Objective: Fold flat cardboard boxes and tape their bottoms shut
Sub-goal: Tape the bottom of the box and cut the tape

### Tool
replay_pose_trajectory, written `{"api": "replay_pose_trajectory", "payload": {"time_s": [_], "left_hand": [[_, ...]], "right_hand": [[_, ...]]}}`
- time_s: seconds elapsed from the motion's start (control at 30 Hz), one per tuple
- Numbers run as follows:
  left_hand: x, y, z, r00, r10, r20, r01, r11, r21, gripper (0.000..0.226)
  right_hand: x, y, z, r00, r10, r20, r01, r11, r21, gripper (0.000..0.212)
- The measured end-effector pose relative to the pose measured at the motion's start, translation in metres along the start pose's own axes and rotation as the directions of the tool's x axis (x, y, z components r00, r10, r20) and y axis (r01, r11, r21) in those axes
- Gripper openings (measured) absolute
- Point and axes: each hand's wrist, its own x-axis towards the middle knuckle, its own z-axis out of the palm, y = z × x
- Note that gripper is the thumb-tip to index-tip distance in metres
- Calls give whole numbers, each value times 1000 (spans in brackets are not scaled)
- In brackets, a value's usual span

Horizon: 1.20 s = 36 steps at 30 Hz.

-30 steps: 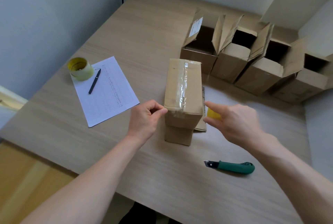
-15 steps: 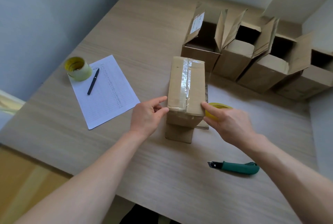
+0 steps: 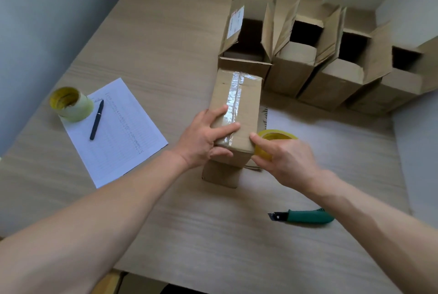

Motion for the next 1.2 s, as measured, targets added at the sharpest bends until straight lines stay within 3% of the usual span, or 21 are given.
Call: {"api": "replay_pose_trajectory", "payload": {"time_s": [0.13, 0.3, 0.47, 0.57, 0.63, 0.7, 0.83, 0.9, 0.97, 1.03, 1.1, 1.13, 1.17, 1.2], "left_hand": [[4, -9, -4, 992, -97, 75, 106, 986, -132, 77], [7, -14, -15, 986, -66, 150, 83, 990, -110, 85], [-10, -18, -21, 981, -15, 193, 74, 949, -305, 67], [-10, -16, -28, 964, -85, 254, 206, 839, -504, 40], [-8, -9, -24, 978, -136, 158, 197, 853, -484, 24], [-12, 3, -11, 979, -197, -54, 165, 919, -358, 15], [-10, 46, 18, 917, -345, -201, 366, 927, 78, 70], [-7, 59, 28, 904, -363, -225, 410, 886, 215, 77], [-2, 54, 30, 920, -317, -231, 363, 911, 196, 62], [-2, 35, 23, 908, -349, -232, 349, 936, -40, 34], [-6, 10, 9, 826, -524, -207, 426, 821, -380, 25], [-8, 7, 1, 787, -575, -223, 449, 782, -432, 29], [-9, 7, -5, 796, -523, -304, 420, 840, -345, 34], [-6, 11, -7, 862, -339, -377, 306, 941, -144, 40]], "right_hand": [[-2, 0, 0, 998, 41, 39, -42, 999, 27, 53], [0, -6, -7, 990, 105, 93, -112, 990, 80, 51], [-9, -9, -17, 980, 84, 182, -107, 987, 119, 51], [-8, -10, -18, 966, 106, 235, -140, 981, 133, 53], [-7, -9, -15, 954, 124, 273, -166, 977, 136, 54], [-6, -8, -14, 952, 137, 273, -182, 973, 144, 54], [-14, -11, -7, 966, 150, 211, -182, 973, 139, 52], [-15, -12, -6, 973, 156, 172, -181, 973, 144, 50], [-15, -13, -6, 972, 165, 168, -187, 974, 127, 51], [-14, -10, -3, 967, 180, 181, -206, 969, 134, 54], [-13, -11, -2, 959, 193, 205, -227, 961, 157, 55], [-13, -11, -2, 958, 197, 208, -233, 958, 164, 55], [-13, -11, -2, 958, 196, 211, -233, 958, 168, 55], [-13, -11, -3, 958, 194, 213, -231, 958, 169, 55]]}}
